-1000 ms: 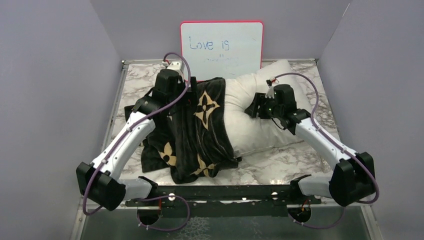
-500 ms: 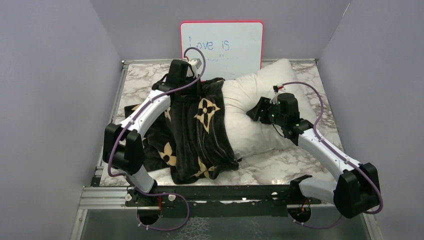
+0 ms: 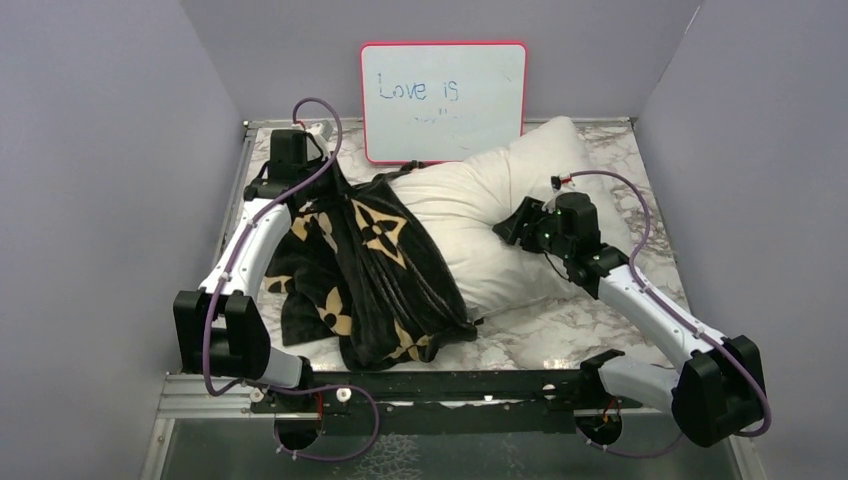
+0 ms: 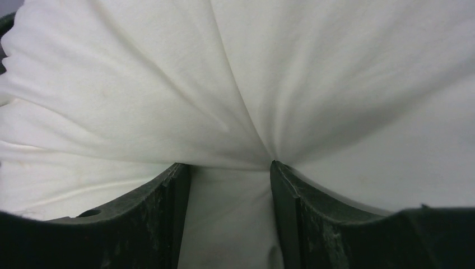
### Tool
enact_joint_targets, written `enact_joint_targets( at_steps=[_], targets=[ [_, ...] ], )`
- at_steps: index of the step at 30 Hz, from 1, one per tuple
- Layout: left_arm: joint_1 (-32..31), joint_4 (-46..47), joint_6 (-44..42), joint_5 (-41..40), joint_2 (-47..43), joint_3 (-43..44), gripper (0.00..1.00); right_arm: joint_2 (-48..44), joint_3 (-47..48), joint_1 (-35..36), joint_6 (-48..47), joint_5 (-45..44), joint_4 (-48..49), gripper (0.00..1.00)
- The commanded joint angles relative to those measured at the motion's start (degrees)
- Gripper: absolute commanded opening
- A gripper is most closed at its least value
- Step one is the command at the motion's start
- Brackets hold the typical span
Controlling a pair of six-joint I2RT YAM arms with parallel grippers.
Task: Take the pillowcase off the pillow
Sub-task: Remove the pillow from the pillowcase.
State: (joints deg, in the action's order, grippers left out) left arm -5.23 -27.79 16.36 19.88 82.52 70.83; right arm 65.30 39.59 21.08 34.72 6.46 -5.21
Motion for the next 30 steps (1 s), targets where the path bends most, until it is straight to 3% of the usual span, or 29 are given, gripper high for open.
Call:
enact_joint_targets(
  at_steps=[1,3,5,8,12,17,21,27,30],
  targets=[
    [2.5,-1.1,-3.5,4.3,-2.6,-2.2,0.18,1.1,-3.5,0.3,-2.1,-0.2,-19.5,0.61],
    [2.5,-0.4,-2.0,4.8,-4.6,-2.9,0.46,-0.1,-2.2,0.3,-2.8,0.5,-19.7,0.62],
    [2.5,3.1,0.2,4.2,-9.1,-5.1,0.68,-1.2,-0.8,0.3,-3.5,1.4,-19.9,0.63],
    [2.5,3.5,1.8,2.2,-14.7,-6.0,0.83,-1.4,0.6,0.3,-3.5,1.9,-20.6,0.65],
    [2.5,0.6,3.7,5.9,-19.2,-8.2,0.85,0.6,1.0,0.3,-1.5,4.1,-19.7,0.71],
    [1.0,-1.2,7.5,13.8,-26.2,-18.3,0.84,3.3,2.7,0.3,0.7,4.4,-19.1,0.74],
    [-2.6,2.8,9.9,24.2,-31.2,-28.8,0.87,3.9,3.8,0.3,1.5,4.8,-18.4,0.75],
    [-8.5,3.3,12.4,16.7,-32.3,-33.3,0.79,5.9,5.4,0.3,0.0,4.7,-17.8,0.76],
    [-8.6,2.4,14.1,7.4,-32.2,-32.3,0.62,7.1,8.0,0.2,-1.7,2.2,-19.6,0.79]
  ],
)
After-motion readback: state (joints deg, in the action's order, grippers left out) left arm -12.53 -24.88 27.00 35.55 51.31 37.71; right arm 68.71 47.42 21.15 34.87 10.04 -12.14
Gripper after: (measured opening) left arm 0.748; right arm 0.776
